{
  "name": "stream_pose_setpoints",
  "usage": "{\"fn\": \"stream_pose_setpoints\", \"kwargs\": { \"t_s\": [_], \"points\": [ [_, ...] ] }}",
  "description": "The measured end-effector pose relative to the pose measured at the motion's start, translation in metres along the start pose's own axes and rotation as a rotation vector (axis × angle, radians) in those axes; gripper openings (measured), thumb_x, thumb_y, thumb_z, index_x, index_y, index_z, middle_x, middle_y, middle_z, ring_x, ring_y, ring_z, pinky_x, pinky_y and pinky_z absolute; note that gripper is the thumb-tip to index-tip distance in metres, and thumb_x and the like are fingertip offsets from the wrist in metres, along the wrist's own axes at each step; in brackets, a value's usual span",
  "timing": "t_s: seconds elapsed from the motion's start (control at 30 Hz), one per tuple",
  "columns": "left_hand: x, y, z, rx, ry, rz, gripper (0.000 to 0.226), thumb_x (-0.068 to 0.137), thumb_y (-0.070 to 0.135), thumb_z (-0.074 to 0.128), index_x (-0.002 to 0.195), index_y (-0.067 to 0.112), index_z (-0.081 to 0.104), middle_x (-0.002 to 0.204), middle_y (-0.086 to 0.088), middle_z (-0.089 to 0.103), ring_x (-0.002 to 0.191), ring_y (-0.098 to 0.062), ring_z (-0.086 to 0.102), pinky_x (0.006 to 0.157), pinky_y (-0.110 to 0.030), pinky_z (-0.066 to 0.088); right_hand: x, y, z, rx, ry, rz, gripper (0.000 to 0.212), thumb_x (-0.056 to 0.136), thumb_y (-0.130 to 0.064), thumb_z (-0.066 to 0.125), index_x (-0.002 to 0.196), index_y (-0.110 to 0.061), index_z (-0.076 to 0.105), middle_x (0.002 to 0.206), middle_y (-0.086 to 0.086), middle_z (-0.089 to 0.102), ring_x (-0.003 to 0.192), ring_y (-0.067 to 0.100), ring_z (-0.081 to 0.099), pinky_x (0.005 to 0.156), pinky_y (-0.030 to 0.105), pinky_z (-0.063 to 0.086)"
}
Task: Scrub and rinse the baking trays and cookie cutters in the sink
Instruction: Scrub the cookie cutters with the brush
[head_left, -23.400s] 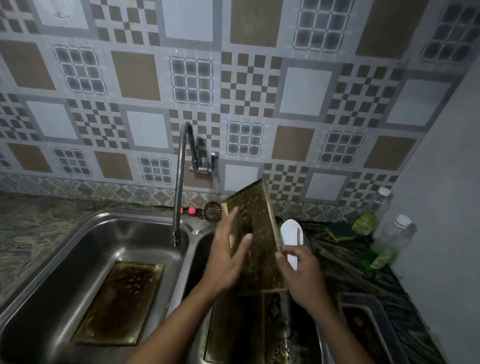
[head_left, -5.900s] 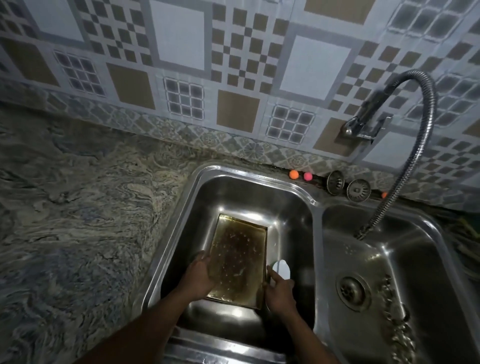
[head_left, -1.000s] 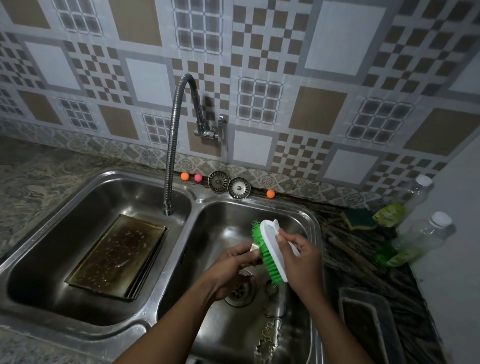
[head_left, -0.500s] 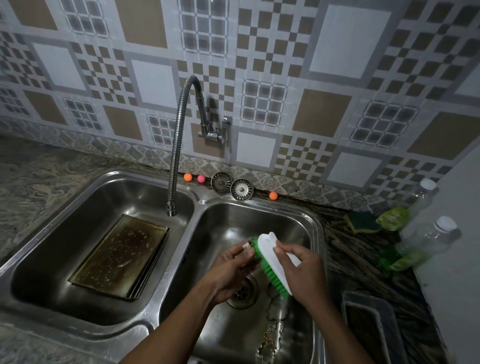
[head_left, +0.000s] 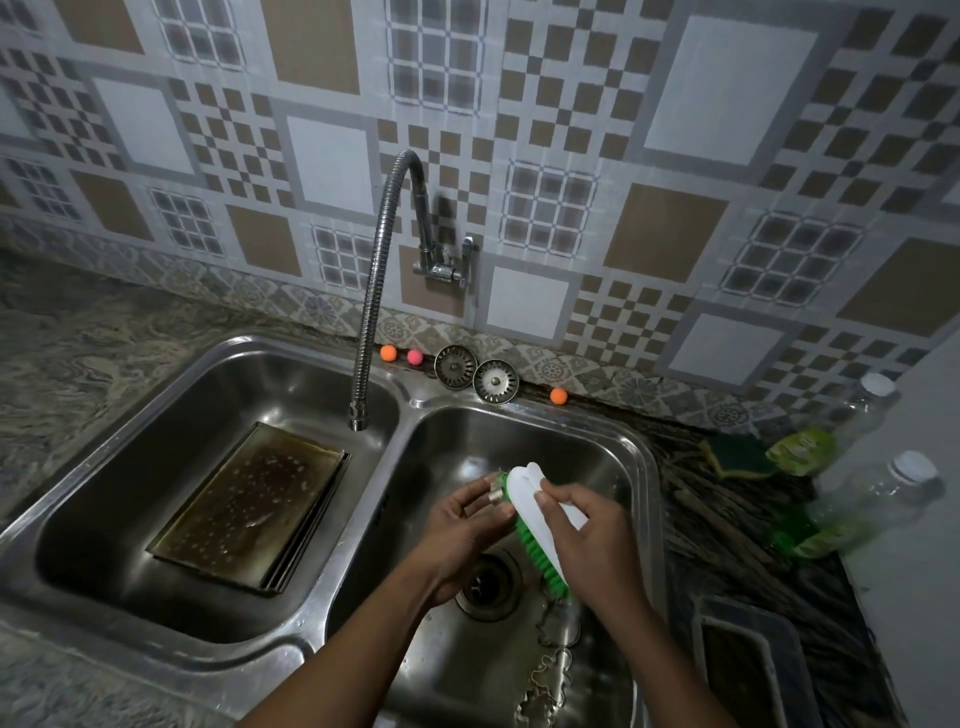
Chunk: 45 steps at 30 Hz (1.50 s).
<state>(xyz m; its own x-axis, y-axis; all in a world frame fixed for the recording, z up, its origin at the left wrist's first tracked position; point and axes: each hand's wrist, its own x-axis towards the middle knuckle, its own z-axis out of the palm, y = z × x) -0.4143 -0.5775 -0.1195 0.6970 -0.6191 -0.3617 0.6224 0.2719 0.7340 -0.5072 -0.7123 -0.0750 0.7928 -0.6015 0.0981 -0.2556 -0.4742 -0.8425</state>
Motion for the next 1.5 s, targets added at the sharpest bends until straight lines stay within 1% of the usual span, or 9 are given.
{"fn": "stream_pose_setpoints", "kwargs": {
  "t_s": [0.13, 0.27, 0.37, 0.57, 0.73, 0.87, 1.03, 1.23, 1.5],
  "points": [
    [-0.003, -0.003, -0.006, -0.09, 0.088, -0.003, 0.06, 0.068, 0.001, 0.074, 0.126, 0.001, 0.059, 0.121, -0.018, 0.067, 0.102, -0.027, 0.068, 0.087, -0.036, 0.057, 0.0, 0.001, 0.001, 0.003, 0.05, 0.037, 0.009, 0.088, -0.026, 0.068, 0.094, -0.024, 0.075, 0.089, -0.018, 0.067, 0.085, -0.002, 0.062, 0.066, 0.005, 0.039],
    [-0.001, 0.003, -0.01, -0.098, 0.105, 0.0, 0.059, 0.067, 0.003, 0.075, 0.123, -0.001, 0.057, 0.117, -0.019, 0.068, 0.102, -0.028, 0.067, 0.092, -0.04, 0.055, -0.008, -0.011, 0.01, 0.183, 0.027, 0.016, 0.015, 0.088, -0.02, 0.069, 0.084, -0.035, 0.069, 0.09, -0.024, 0.068, 0.094, -0.013, 0.06, 0.073, 0.001, 0.041],
    [-0.004, 0.006, -0.011, -0.083, 0.122, -0.004, 0.055, 0.067, 0.006, 0.075, 0.119, 0.0, 0.057, 0.105, -0.018, 0.07, 0.089, -0.025, 0.071, 0.08, -0.037, 0.059, -0.008, -0.009, 0.009, 0.178, 0.033, 0.036, 0.02, 0.088, -0.021, 0.069, 0.081, -0.039, 0.067, 0.088, -0.024, 0.067, 0.091, -0.016, 0.058, 0.073, 0.01, 0.041],
    [-0.005, 0.005, -0.007, 0.041, 0.068, -0.019, 0.049, 0.072, 0.01, 0.077, 0.119, 0.008, 0.062, 0.11, -0.02, 0.071, 0.095, -0.031, 0.07, 0.082, -0.044, 0.057, -0.016, -0.013, 0.008, 0.279, 0.064, -0.01, 0.023, 0.087, -0.017, 0.07, 0.085, -0.04, 0.068, 0.089, -0.029, 0.069, 0.095, -0.014, 0.06, 0.075, 0.001, 0.041],
    [-0.003, 0.005, -0.011, 0.206, 0.058, -0.009, 0.053, 0.073, -0.018, 0.071, 0.121, 0.005, 0.063, 0.107, -0.022, 0.072, 0.098, -0.033, 0.069, 0.087, -0.044, 0.057, -0.015, -0.01, 0.0, 0.282, 0.05, -0.042, 0.02, 0.086, -0.015, 0.07, 0.09, -0.035, 0.071, 0.099, -0.032, 0.068, 0.096, -0.012, 0.061, 0.078, 0.003, 0.043],
    [-0.006, 0.003, -0.01, 0.418, 0.049, 0.056, 0.052, 0.072, -0.016, 0.073, 0.117, 0.008, 0.067, 0.101, -0.01, 0.075, 0.087, -0.024, 0.073, 0.07, -0.03, 0.057, -0.011, -0.006, 0.003, 0.126, -0.011, -0.118, 0.017, 0.085, -0.014, 0.071, 0.096, -0.027, 0.075, 0.094, -0.027, 0.07, 0.094, -0.014, 0.06, 0.077, 0.001, 0.041],
    [-0.009, 0.002, -0.009, 0.551, 0.036, 0.096, 0.045, 0.07, -0.007, 0.079, 0.107, 0.019, 0.074, 0.099, 0.002, 0.076, 0.094, -0.024, 0.072, 0.086, -0.04, 0.058, -0.003, -0.003, 0.005, 0.183, 0.045, -0.087, 0.014, 0.086, -0.015, 0.071, 0.096, -0.024, 0.075, 0.098, -0.022, 0.07, 0.096, -0.013, 0.061, 0.082, 0.005, 0.044],
    [-0.008, 0.001, -0.007, 0.539, 0.03, 0.126, 0.051, 0.075, -0.019, 0.066, 0.118, 0.01, 0.066, 0.101, -0.005, 0.076, 0.09, -0.03, 0.072, 0.085, -0.044, 0.059, -0.006, -0.007, 0.016, 0.243, 0.052, 0.034, 0.013, 0.088, -0.023, 0.068, 0.088, -0.037, 0.07, 0.094, -0.029, 0.067, 0.094, -0.015, 0.059, 0.072, 0.002, 0.041],
    [-0.008, 0.0, -0.018, 0.541, 0.048, 0.098, 0.052, 0.072, -0.012, 0.076, 0.116, 0.015, 0.068, 0.102, -0.009, 0.075, 0.092, -0.031, 0.072, 0.087, -0.044, 0.058, -0.004, 0.007, 0.015, 0.136, 0.119, -0.062, 0.013, 0.087, -0.017, 0.07, 0.098, -0.021, 0.075, 0.099, -0.025, 0.067, 0.095, -0.021, 0.056, 0.076, 0.0, 0.04]
  ]
}}
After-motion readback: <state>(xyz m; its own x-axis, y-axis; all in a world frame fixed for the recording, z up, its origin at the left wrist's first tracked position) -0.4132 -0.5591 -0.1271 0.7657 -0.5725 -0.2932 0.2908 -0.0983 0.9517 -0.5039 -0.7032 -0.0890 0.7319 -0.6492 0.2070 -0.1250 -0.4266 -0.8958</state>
